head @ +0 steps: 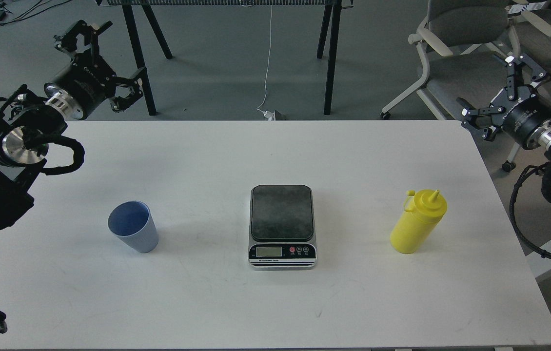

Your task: Pour seasoning into cup on scale with both arms

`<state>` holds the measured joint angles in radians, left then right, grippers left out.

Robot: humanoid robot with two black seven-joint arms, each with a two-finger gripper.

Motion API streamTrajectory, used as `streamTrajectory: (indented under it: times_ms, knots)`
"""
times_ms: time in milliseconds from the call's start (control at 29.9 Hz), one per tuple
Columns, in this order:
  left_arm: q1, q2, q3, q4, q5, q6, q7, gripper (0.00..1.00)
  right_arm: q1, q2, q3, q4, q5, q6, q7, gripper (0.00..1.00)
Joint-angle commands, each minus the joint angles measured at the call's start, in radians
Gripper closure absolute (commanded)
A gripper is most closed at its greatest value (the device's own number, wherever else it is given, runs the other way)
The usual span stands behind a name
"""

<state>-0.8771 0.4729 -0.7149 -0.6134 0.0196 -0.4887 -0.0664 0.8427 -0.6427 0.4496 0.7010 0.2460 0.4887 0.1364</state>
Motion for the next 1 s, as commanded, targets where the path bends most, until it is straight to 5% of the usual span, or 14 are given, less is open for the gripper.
streamTrajectory:
  times_ms: [0, 334, 568, 969]
  knots:
    - [0.000, -0.002, 0.002, 0.000, 0.000, 0.000, 0.000, 0.00, 0.004, 0.000, 0.001, 0.000, 0.001, 0.000, 0.000, 0.01]
    - [-0.057, 0.027, -0.011, 0.012, -0.035, 0.000, 0.011, 0.00, 0.012, 0.000, 0.000, -0.002, -0.001, 0.000, 0.000, 0.01]
    - [-0.095, 0.171, -0.011, 0.012, -0.006, 0.000, -0.009, 0.00, 0.012, 0.000, 0.000, 0.000, -0.001, 0.000, 0.000, 0.01]
    - [-0.091, 0.168, -0.017, 0.014, -0.021, 0.000, -0.010, 0.00, 0.010, 0.001, 0.000, 0.002, -0.001, 0.000, 0.000, 0.01]
